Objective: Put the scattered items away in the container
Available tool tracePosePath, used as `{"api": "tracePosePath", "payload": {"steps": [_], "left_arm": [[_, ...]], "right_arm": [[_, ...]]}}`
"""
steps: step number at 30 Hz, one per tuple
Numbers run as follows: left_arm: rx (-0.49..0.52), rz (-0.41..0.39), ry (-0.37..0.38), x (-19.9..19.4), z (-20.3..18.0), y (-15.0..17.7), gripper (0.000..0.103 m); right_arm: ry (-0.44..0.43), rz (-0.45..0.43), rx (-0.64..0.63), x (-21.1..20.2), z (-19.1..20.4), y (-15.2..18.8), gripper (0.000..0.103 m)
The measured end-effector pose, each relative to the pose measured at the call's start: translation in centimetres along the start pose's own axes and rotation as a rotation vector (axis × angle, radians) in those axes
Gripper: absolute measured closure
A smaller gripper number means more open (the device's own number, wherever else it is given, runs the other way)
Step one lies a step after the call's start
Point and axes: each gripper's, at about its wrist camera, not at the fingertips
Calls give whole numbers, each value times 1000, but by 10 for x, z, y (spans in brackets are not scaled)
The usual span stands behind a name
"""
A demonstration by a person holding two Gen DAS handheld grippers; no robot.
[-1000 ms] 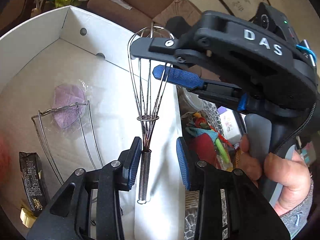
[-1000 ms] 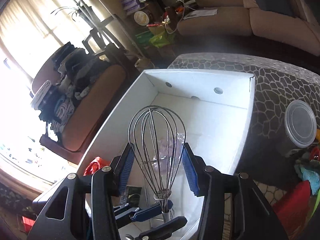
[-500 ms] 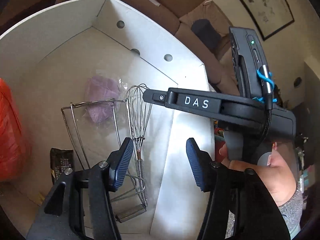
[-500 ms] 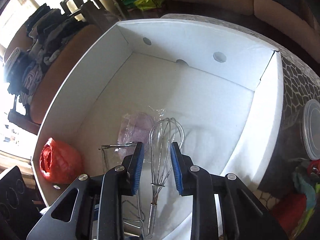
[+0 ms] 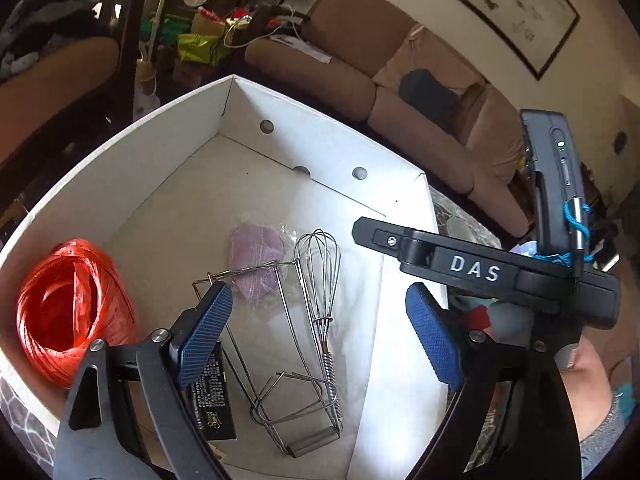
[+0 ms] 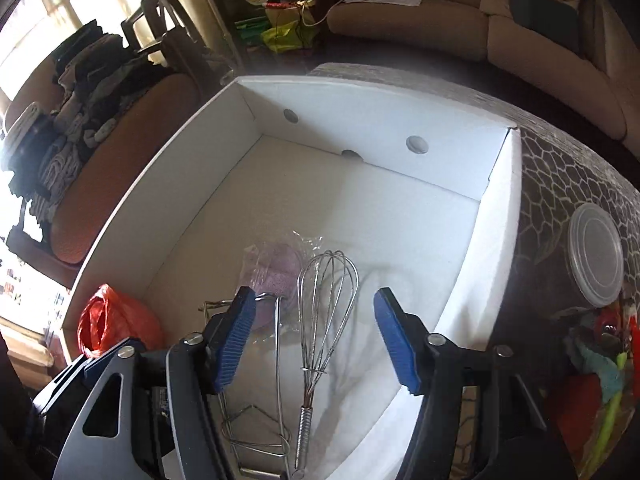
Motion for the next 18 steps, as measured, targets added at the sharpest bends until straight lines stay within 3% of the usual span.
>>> {"api": "tracePosePath", "payload": {"steps": [4, 8, 10, 18], "left_arm": [[49, -8, -79, -9, -10, 4, 6], [98, -77, -181, -26, -20, 2, 0], [89, -94, -196, -29, -16, -2, 0], [111, -87, -249, -33, -13, 2, 0]], "right_arm": [[57, -64, -56, -35, 0, 7, 17], [106, -101, -93, -61, 7, 13, 12], [133, -120, -107, -68, 7, 19, 7], [187, -122, -179, -74, 22, 43, 7]]}}
Point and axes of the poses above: each gripper's, at about its wrist camera, not at the fingertips, and x roughly the way its jaws point, z to its left, y to its underside, and after that the axes turned 4 degrees about -y, right-handed
